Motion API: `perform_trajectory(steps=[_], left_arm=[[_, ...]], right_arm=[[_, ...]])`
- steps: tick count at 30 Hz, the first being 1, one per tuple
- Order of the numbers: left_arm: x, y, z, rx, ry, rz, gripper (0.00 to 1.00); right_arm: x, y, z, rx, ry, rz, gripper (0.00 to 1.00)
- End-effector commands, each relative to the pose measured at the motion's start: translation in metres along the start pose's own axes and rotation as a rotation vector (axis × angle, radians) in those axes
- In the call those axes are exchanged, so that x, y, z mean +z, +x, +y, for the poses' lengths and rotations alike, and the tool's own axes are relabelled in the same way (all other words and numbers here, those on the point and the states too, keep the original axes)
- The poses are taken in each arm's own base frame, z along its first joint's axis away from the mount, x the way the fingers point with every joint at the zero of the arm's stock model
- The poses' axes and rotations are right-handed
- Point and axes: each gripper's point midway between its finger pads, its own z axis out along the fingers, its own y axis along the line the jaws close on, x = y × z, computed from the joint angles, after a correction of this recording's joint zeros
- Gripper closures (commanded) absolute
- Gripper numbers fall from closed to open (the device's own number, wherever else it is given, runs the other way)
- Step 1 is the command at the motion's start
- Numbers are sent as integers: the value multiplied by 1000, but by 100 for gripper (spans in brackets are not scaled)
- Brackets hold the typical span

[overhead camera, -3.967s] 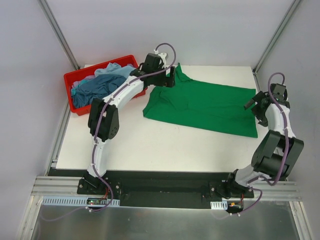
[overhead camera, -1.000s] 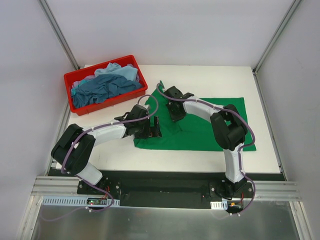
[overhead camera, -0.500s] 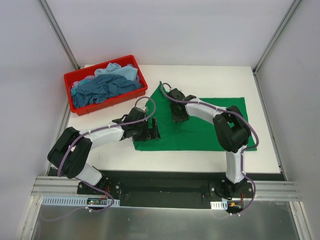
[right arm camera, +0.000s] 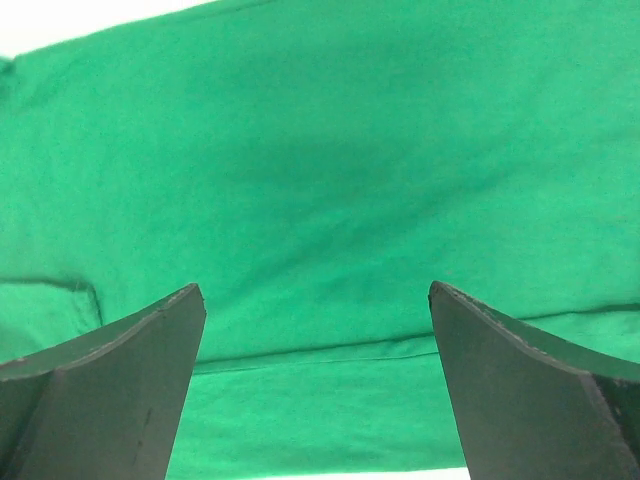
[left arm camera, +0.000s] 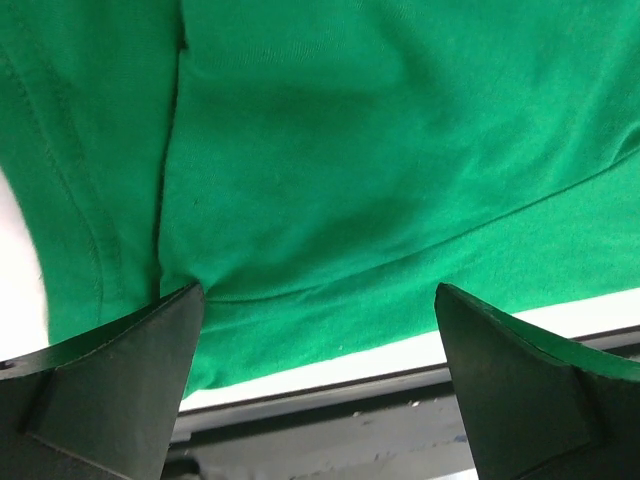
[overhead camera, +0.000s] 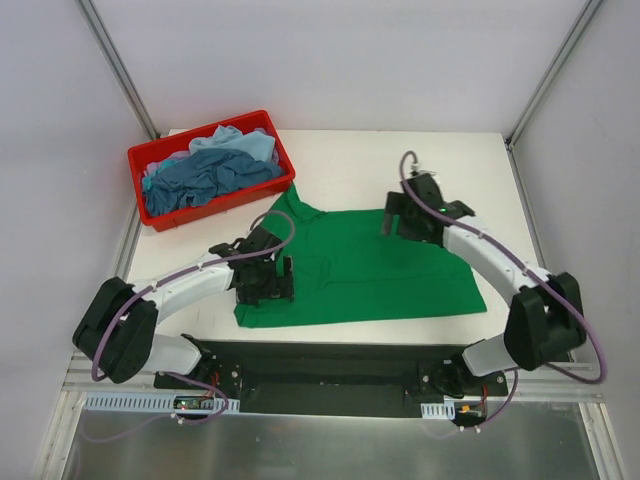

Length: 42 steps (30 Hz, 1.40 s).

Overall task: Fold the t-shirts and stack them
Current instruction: Fold the flattened tshirt in 1/3 of the way

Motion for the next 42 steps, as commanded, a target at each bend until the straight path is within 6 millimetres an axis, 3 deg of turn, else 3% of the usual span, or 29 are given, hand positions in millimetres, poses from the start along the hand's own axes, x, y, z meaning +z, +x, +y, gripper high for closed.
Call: perform_trajectory(steps=[1, 4, 8, 12, 15, 21, 24, 28, 36, 40, 42], left_arm=[[-34, -10, -11, 80, 25, -34, 1], [-53, -41, -40, 111, 86, -109, 1], [-67, -87, -73, 136, 111, -188, 1], [-58, -119, -86, 120, 74, -203, 1], [-49, -153, -96, 78, 45, -229, 1], [-30, -213, -105, 81, -81, -292, 1], [-22, -233, -106, 93, -115, -304, 1], [-11, -254, -97, 73, -171, -315, 1], [21, -291, -102, 90, -205, -342, 5], [35, -302, -100, 78, -226, -354, 10], [42, -306, -99, 61, -219, -349, 11]], right_arm=[[-14, -12, -39, 181, -37, -31, 4], [-16, -16, -47, 206, -108, -61, 4], [-12, 9, -37, 205, -185, 30, 4], [-3, 51, -44, 237, -167, 125, 4], [4, 78, -59, 257, -106, 168, 4], [18, 118, -100, 397, 3, 278, 4], [22, 132, -117, 463, 31, 328, 4], [22, 138, -134, 531, 63, 365, 4], [8, 132, -170, 568, 175, 343, 4], [6, 128, -172, 575, 158, 334, 4], [5, 116, -167, 559, 109, 296, 4]])
